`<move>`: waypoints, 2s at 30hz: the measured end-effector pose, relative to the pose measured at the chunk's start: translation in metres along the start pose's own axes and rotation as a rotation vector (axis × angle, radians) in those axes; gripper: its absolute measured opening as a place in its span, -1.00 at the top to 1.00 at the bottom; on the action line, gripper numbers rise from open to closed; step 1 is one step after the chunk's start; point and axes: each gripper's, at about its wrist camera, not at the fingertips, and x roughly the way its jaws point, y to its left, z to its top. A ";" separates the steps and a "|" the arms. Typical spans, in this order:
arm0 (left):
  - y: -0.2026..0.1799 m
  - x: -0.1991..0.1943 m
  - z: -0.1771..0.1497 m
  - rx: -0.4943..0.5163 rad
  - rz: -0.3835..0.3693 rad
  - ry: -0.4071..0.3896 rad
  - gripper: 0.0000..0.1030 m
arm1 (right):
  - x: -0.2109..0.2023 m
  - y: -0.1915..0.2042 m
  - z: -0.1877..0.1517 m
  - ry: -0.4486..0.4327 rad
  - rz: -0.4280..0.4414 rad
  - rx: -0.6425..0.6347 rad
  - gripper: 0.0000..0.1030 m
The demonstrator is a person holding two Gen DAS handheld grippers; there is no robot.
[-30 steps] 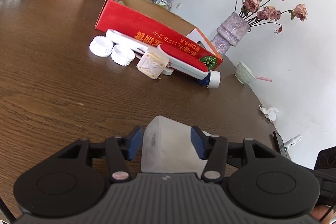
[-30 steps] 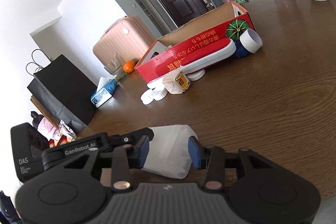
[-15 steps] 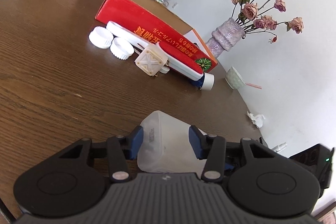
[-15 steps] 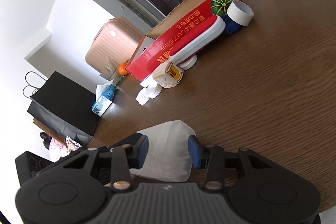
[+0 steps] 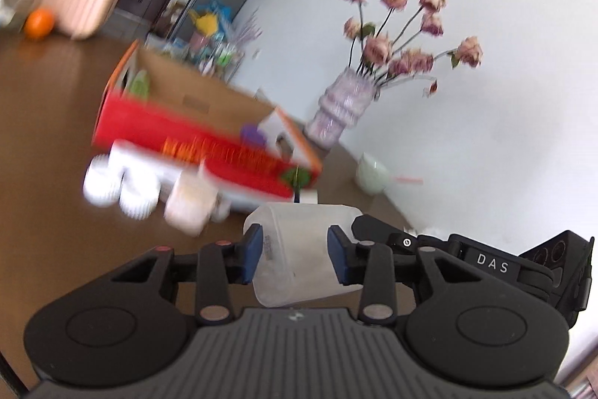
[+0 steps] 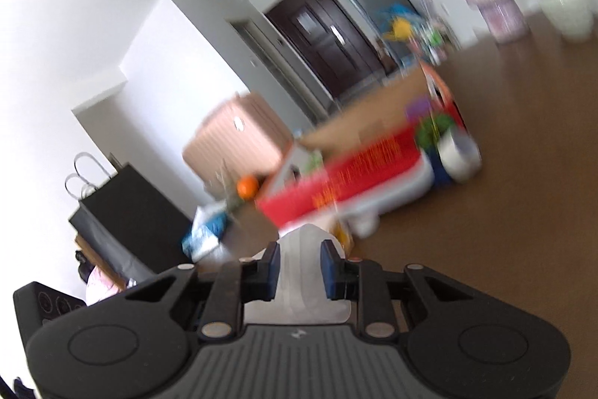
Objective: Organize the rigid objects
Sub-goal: 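Hold the white container with both tools and lift it over the red box, then lower the white container into the box and open both tools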
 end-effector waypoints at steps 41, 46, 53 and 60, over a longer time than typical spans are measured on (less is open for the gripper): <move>0.076 0.139 0.186 0.381 0.488 -0.038 -0.54 | 0.217 -0.046 0.215 0.124 -0.314 -0.243 -0.44; 0.052 0.061 0.142 0.423 0.586 -0.136 -0.70 | 0.145 -0.012 0.169 0.035 -0.387 -0.501 -0.65; 0.026 -0.031 0.039 0.448 0.635 -0.239 -1.00 | 0.044 0.013 0.072 -0.057 -0.348 -0.629 -0.86; 0.022 -0.081 -0.038 0.366 0.591 -0.257 -1.00 | -0.001 0.024 0.001 -0.095 -0.345 -0.660 -0.86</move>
